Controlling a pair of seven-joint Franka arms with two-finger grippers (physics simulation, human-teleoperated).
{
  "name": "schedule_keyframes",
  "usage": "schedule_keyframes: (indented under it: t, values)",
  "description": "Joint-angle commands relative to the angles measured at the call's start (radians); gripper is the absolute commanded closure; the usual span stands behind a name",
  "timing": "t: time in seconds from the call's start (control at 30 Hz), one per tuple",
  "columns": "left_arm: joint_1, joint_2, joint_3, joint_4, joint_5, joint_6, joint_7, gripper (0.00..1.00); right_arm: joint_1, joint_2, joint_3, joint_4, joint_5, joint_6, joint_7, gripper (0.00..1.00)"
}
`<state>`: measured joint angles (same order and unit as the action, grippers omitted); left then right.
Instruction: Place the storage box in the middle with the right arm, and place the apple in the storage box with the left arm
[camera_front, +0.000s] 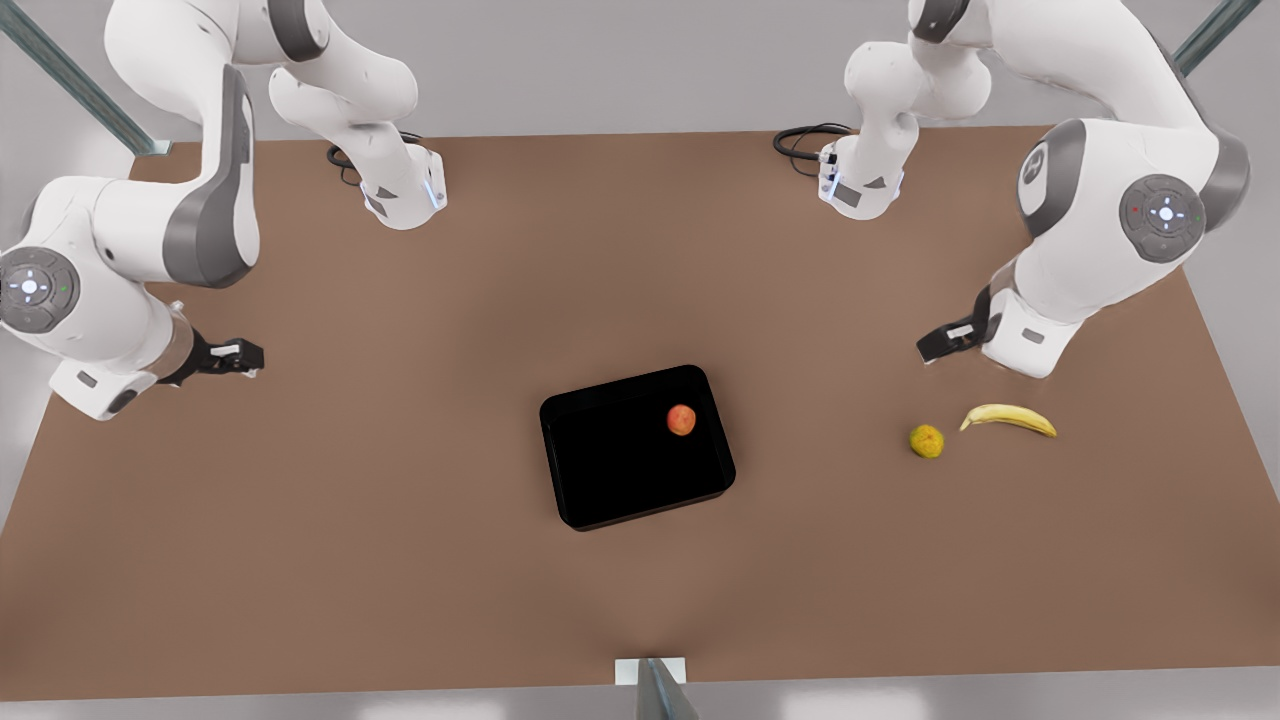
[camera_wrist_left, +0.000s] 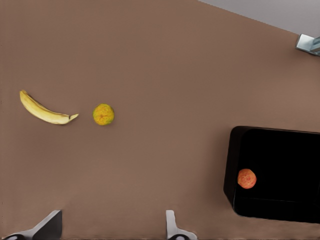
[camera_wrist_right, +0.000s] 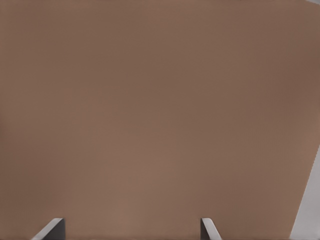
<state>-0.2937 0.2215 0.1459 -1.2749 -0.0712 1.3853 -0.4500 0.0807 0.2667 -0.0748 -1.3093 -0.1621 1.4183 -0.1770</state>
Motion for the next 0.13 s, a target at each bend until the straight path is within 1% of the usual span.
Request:
schedule_keyframes:
  t: [0.0,0.1]
  values:
    - [0.016,-0.048,-0.032,-0.044,0.051,-0.091,0.290,0.00,-0.001,-0.001,0.000,0.001,-0.019,-0.004,-0.005,0.00]
    - [0.016,-0.037,-0.032,-0.038,0.048,-0.111,0.290,0.00,-0.002,0.000,0.000,-0.001,-0.019,-0.004,-0.006,0.00]
